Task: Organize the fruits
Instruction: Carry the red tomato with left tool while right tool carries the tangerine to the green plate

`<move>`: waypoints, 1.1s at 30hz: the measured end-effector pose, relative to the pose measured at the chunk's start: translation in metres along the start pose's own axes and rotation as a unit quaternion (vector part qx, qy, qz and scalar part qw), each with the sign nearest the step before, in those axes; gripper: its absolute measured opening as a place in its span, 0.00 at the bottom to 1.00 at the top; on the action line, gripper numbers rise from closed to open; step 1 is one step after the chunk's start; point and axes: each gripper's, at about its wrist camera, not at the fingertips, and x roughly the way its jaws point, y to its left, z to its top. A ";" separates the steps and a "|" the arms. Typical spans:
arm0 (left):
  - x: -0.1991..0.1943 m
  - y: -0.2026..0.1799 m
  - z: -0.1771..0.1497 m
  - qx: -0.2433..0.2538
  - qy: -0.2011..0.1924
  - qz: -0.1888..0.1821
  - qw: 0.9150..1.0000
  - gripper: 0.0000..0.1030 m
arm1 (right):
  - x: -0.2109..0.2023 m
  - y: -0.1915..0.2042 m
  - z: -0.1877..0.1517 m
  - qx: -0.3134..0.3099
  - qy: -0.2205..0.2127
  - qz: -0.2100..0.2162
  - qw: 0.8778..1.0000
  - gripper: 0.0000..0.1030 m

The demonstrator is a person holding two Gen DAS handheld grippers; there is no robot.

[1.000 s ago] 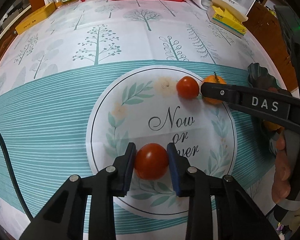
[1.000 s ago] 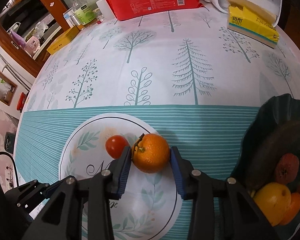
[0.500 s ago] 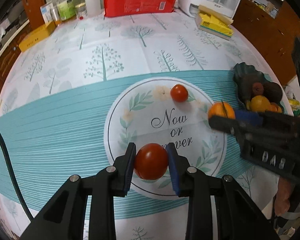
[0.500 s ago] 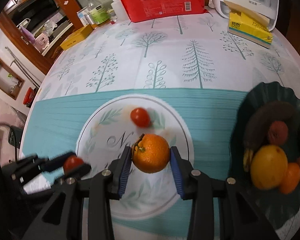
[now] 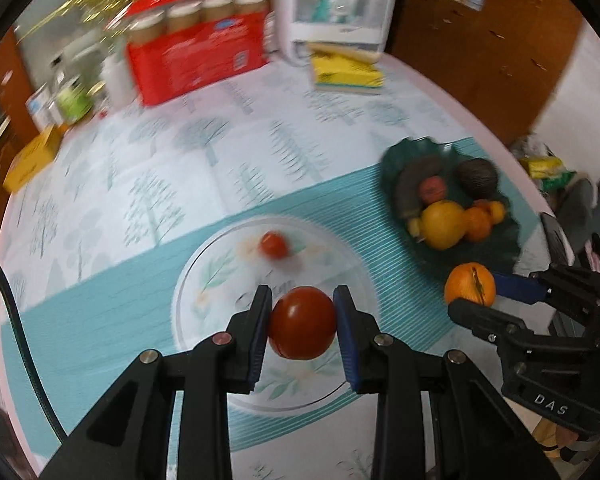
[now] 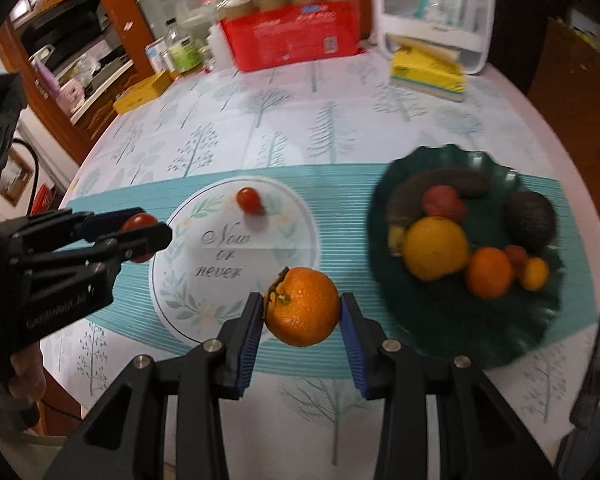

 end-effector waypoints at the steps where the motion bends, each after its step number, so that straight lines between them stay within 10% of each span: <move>1: -0.002 -0.007 0.007 0.009 -0.003 -0.006 1.000 0.29 | -0.005 -0.004 0.000 0.006 -0.005 -0.004 1.000 0.37; 18: -0.022 -0.121 0.113 0.098 -0.069 -0.061 0.991 0.29 | -0.101 -0.099 0.015 0.077 -0.114 -0.066 0.988 0.38; 33: 0.056 -0.182 0.156 0.090 -0.021 -0.052 0.994 0.29 | -0.050 -0.193 0.022 0.123 -0.063 -0.050 0.989 0.38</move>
